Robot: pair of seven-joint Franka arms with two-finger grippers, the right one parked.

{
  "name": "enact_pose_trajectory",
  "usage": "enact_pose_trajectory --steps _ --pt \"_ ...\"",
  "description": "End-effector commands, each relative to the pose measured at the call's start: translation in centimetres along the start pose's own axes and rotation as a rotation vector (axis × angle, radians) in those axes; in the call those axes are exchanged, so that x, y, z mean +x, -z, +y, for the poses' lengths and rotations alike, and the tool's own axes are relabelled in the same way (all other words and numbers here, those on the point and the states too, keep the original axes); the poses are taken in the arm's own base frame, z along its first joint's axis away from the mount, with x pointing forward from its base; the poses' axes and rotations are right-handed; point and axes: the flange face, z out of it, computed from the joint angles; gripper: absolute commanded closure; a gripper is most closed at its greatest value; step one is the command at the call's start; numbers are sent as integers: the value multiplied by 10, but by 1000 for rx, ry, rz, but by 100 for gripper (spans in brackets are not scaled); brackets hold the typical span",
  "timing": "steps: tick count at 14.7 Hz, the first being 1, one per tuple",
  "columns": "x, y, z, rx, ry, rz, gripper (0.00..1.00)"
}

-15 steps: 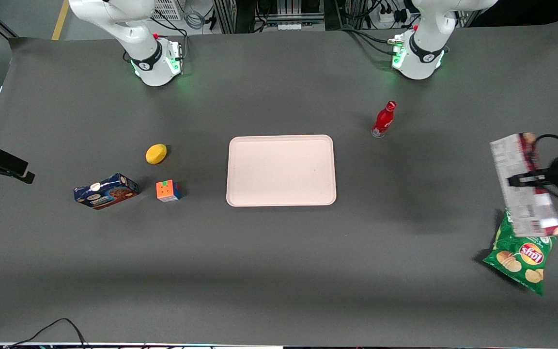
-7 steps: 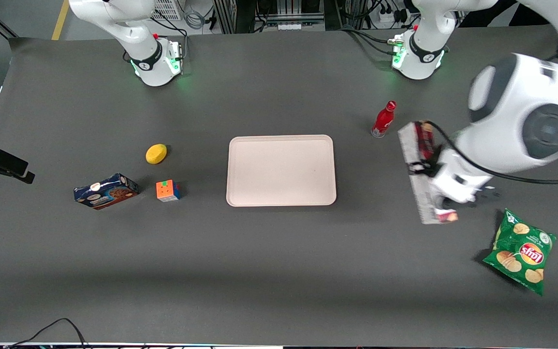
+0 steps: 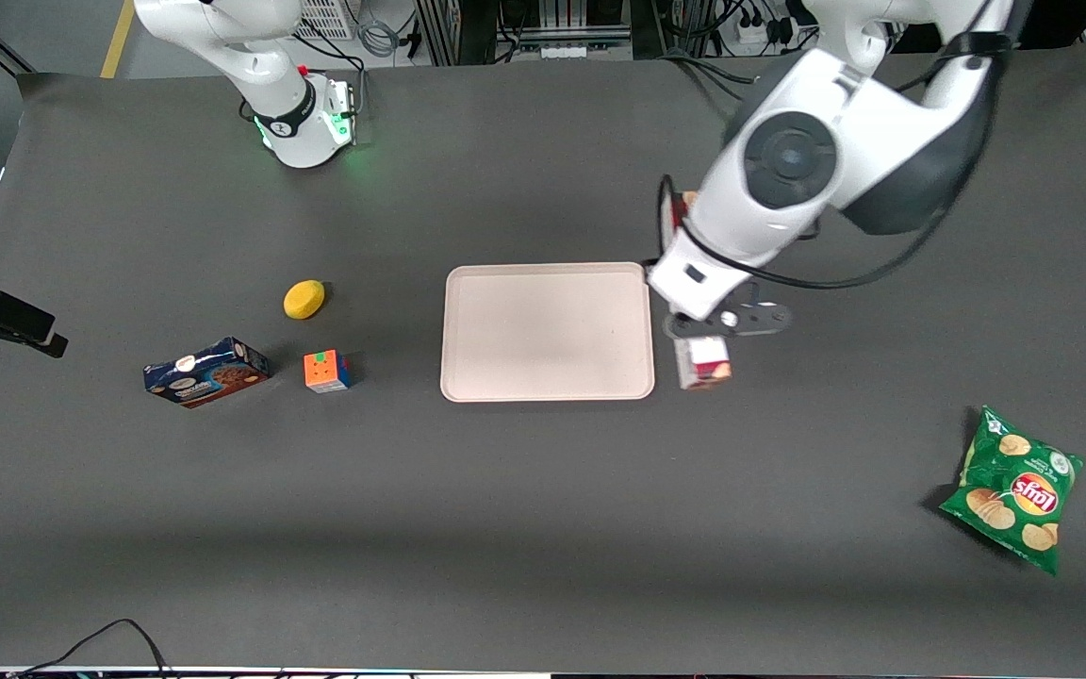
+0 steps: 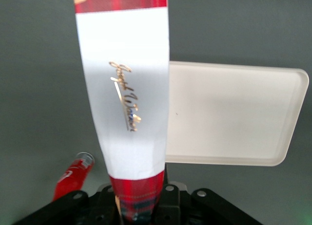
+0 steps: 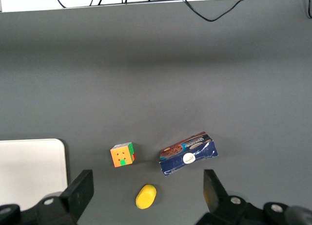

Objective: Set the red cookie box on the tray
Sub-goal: 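Carry the held cookie box over the white tray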

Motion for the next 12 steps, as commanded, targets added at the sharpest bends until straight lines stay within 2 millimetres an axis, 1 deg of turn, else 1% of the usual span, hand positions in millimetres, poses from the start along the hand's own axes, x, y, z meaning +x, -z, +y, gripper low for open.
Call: enact_pose_trajectory --steps 1,3,4,6,9,10,12 --pt "-34 -21 28 29 24 42 92" --pt "-53 -38 49 25 49 53 91" --pt "-58 -49 56 20 98 52 92" --pt "-74 -81 70 15 101 82 92" --pt "-87 -116 82 -7 110 131 92" --pt "-93 -131 86 -9 100 153 92" --pt "-98 -160 85 -8 67 176 92"
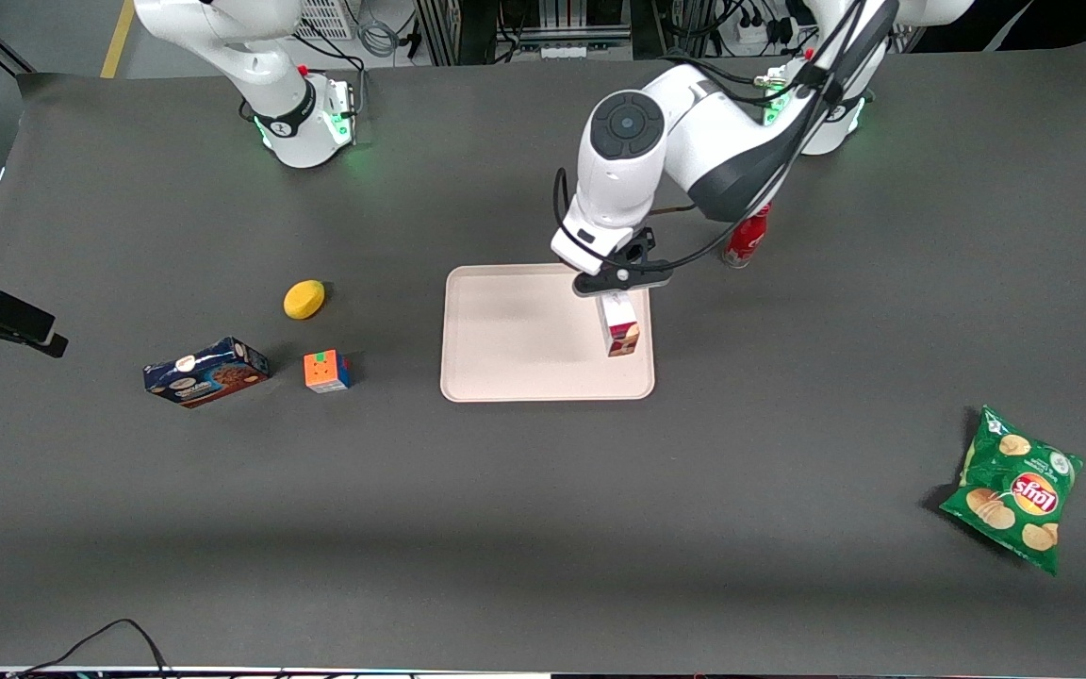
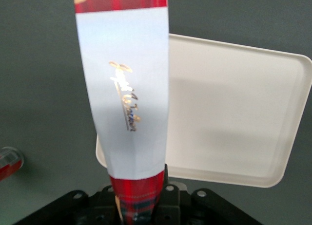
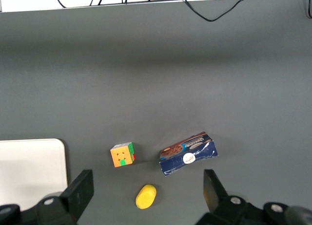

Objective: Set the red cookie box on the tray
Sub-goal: 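Carry the held cookie box over the white tray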

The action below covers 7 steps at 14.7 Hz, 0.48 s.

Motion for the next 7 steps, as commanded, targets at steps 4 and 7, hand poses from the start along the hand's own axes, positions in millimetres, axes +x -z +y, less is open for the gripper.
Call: enact_pose_trajectory --steps 4,7 --pt "-18 -66 -3 32 -66 43 92" --pt "-14 -94 -6 72 -98 40 92"
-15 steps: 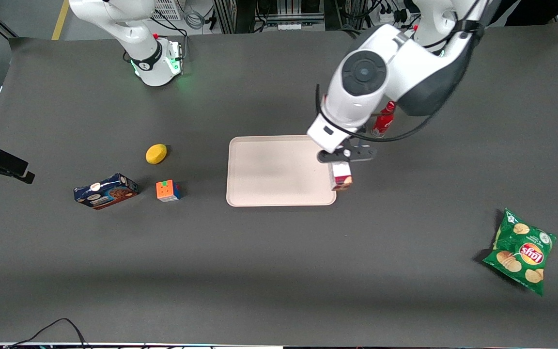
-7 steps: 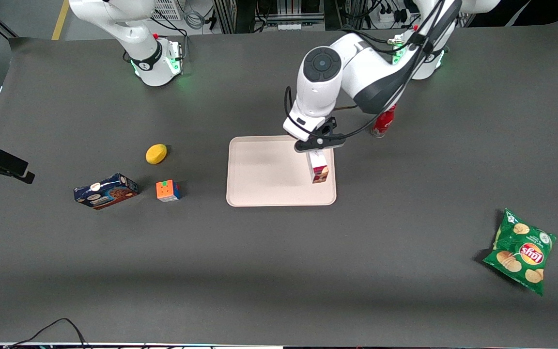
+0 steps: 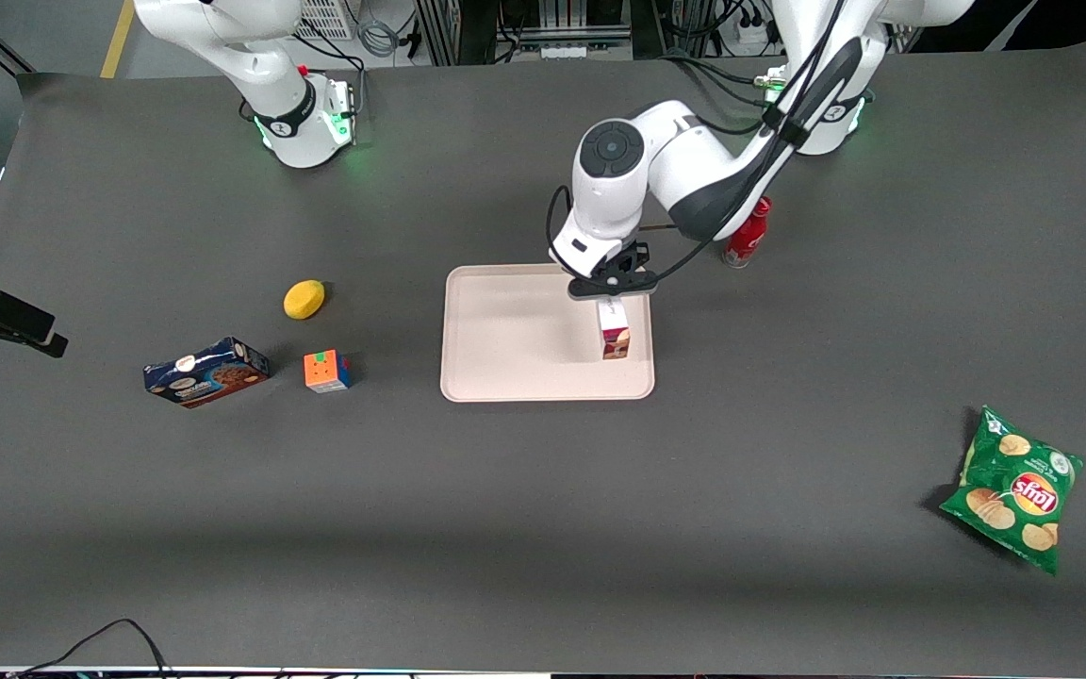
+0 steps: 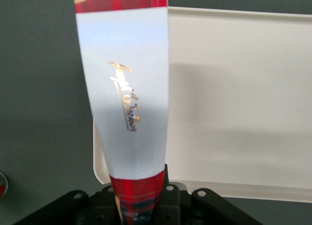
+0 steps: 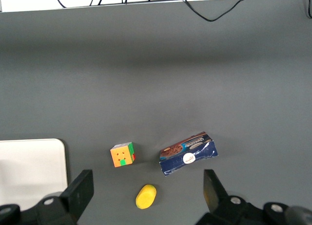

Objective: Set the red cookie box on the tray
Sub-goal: 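Lower the cookie box onto the tray and open the left gripper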

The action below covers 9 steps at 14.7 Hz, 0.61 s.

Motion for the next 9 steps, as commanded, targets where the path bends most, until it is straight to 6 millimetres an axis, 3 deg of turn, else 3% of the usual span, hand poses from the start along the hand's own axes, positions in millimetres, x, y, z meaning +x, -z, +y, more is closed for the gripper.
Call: enact_pose_trajectory --steps 1,4,9 --pt "2 -22 3 17 -14 19 92" --pt "4 -53 8 -12 42 18 92" --pt "3 -71 8 7 13 32 92"
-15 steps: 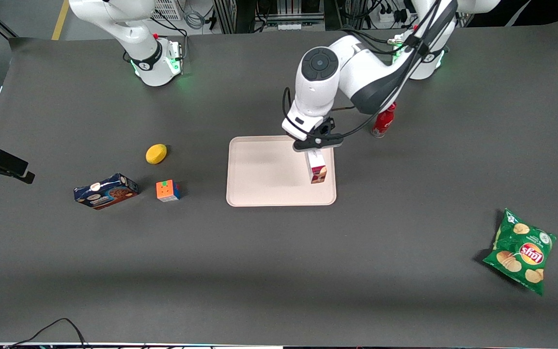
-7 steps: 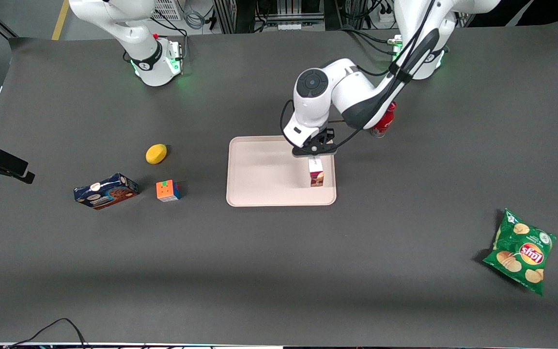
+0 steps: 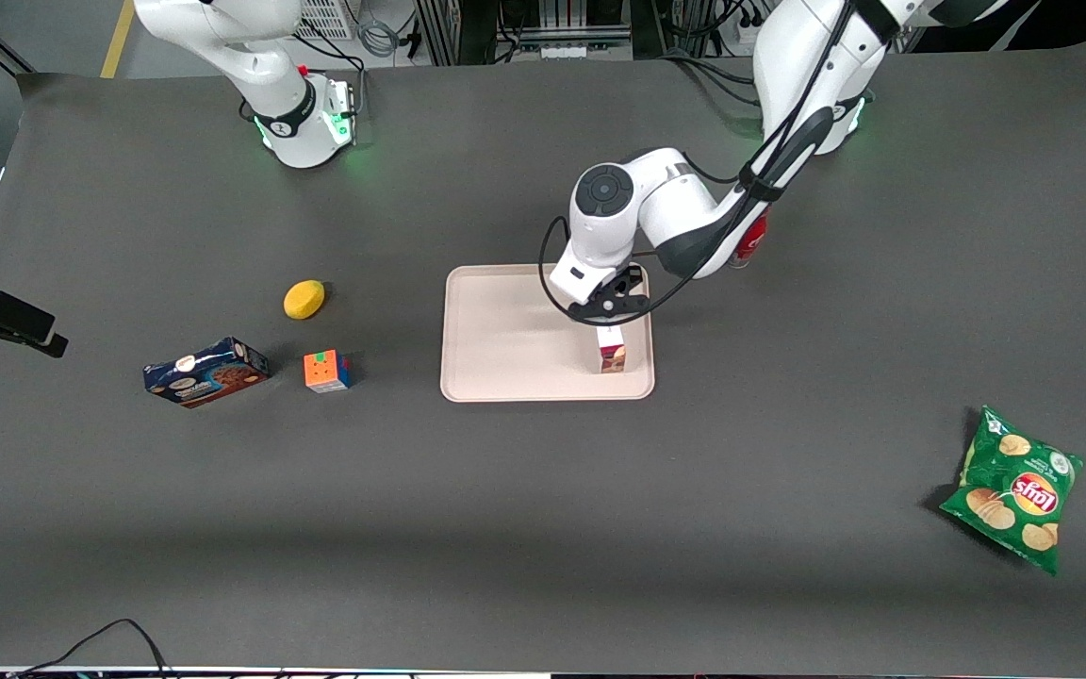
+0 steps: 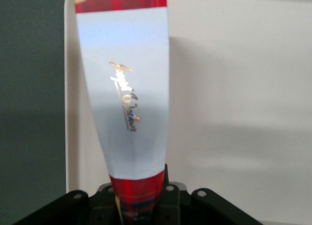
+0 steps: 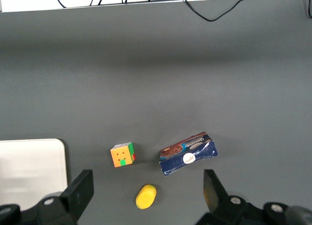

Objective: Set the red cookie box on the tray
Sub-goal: 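Lower the cookie box onto the tray and open the left gripper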

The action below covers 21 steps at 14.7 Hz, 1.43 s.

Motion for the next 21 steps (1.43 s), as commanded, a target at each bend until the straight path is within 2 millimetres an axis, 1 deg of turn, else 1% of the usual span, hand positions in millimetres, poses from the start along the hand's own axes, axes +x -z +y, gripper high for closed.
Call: enact_pose_trajectory --steps 1,5,9,10,11,12,13,21 --pt "3 -6 0 21 -36 45 92" --pt "16 -11 -13 38 -48 38 92" --pt "18 -21 -20 49 -49 32 92" --pt "20 -22 -22 52 -46 35 90" --pt "19 -24 -22 54 -46 30 79" --pt "19 -24 -21 53 -47 31 51" --pt "19 -24 -21 53 -47 31 1" --pt "20 -21 -21 53 -43 33 0"
